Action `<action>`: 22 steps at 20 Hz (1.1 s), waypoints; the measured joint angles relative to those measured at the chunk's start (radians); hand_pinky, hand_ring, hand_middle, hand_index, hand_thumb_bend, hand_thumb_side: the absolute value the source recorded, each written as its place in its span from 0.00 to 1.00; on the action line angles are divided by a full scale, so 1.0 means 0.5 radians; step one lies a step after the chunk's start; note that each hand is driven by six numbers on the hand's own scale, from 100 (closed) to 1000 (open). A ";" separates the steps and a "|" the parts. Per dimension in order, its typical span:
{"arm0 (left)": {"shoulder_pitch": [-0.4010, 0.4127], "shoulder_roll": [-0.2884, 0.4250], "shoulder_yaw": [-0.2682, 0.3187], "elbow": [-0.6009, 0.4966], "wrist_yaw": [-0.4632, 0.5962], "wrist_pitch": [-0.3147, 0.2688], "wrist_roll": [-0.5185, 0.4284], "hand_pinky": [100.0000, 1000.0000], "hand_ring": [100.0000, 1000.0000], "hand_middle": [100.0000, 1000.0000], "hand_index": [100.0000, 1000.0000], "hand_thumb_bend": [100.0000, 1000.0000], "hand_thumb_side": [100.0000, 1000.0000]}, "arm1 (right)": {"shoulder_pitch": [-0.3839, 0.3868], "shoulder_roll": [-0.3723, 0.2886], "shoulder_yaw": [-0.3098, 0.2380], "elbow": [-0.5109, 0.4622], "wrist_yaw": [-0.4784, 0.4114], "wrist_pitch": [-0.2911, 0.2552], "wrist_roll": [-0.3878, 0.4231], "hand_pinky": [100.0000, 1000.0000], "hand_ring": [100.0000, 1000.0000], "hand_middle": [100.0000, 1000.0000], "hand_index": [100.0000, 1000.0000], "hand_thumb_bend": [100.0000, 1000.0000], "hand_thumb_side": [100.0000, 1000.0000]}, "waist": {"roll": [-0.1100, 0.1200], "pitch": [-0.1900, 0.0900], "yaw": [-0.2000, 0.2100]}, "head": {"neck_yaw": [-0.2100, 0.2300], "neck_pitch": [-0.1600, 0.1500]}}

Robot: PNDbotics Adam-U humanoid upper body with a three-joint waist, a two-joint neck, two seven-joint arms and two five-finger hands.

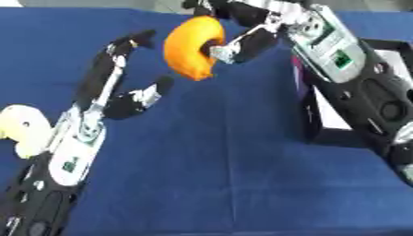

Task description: Pick up the objects with one hand, pass them to the other hand, and then place them into the box on the other side of the table.

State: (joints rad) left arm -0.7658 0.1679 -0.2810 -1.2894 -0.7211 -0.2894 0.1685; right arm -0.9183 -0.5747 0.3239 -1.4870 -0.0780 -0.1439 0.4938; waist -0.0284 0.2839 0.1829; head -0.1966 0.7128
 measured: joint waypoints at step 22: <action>0.401 1.026 0.270 -0.451 0.696 0.396 -0.414 0.86 0.76 0.68 0.84 0.07 0.57 | 0.936 -0.801 -0.682 0.067 -0.071 -0.093 -0.589 0.89 1.00 0.66 0.62 0.00 0.00 | 0.081 0.017 -0.032 | -0.255 -0.043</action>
State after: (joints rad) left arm -0.5652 0.6810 -0.1462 -1.5148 -0.3730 -0.0913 -0.0384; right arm -0.4506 -0.9753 -0.0171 -1.4537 -0.1132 -0.1902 0.1991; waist 0.0123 0.2924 0.1669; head -0.3241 0.6911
